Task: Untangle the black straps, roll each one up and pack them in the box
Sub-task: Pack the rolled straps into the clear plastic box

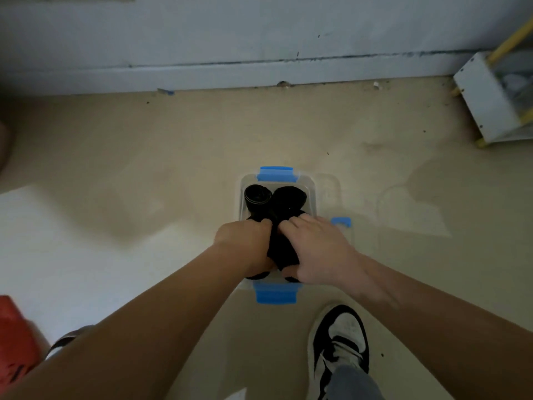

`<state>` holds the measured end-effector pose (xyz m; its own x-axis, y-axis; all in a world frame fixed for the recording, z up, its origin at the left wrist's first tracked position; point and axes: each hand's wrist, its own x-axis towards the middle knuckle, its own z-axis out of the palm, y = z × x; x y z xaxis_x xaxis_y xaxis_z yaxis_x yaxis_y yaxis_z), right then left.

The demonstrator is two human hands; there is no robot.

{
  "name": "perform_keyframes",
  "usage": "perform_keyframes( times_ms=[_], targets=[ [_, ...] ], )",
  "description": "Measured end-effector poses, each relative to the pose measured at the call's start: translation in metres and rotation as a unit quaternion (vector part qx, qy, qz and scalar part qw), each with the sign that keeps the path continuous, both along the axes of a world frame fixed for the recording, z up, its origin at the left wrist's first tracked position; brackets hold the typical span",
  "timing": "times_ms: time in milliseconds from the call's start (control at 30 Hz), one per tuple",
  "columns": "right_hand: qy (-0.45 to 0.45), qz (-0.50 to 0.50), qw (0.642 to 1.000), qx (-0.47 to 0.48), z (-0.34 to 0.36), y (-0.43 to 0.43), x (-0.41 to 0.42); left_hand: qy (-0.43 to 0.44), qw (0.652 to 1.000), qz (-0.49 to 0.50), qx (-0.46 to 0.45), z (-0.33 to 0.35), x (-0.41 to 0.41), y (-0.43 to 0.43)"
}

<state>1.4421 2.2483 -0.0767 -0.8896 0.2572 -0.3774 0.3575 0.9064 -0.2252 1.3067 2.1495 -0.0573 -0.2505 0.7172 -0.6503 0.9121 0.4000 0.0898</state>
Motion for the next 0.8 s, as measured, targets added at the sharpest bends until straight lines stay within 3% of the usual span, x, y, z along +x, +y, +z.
perform_keyframes(
  times_ms=[133,300,433,533,667,733,800],
  targets=[
    [0.006,-0.009,0.997,0.079,-0.017,-0.019,0.012,0.022,0.999,-0.017,0.022,-0.013,0.018,-0.022],
    [-0.032,-0.028,0.999,-0.012,-0.001,-0.011,0.001,-0.026,0.998,0.040,0.034,-0.011,0.011,-0.020],
    [-0.058,-0.028,0.998,0.002,-0.006,-0.019,0.001,-0.013,0.998,0.056,0.002,-0.017,0.009,-0.017],
    [0.003,-0.045,0.998,0.047,-0.025,-0.030,0.006,0.030,0.999,0.024,0.005,-0.021,0.017,-0.021],
    [0.013,-0.039,0.996,0.073,-0.034,-0.031,0.004,0.041,0.998,0.023,0.028,-0.022,0.014,-0.020],
    [0.070,-0.050,0.995,0.058,-0.035,-0.029,0.008,0.023,0.998,0.051,0.024,-0.018,0.013,-0.012],
    [0.182,-0.068,0.980,0.041,-0.038,-0.021,0.021,0.009,0.996,0.065,0.055,-0.011,0.015,0.000]
  ],
)
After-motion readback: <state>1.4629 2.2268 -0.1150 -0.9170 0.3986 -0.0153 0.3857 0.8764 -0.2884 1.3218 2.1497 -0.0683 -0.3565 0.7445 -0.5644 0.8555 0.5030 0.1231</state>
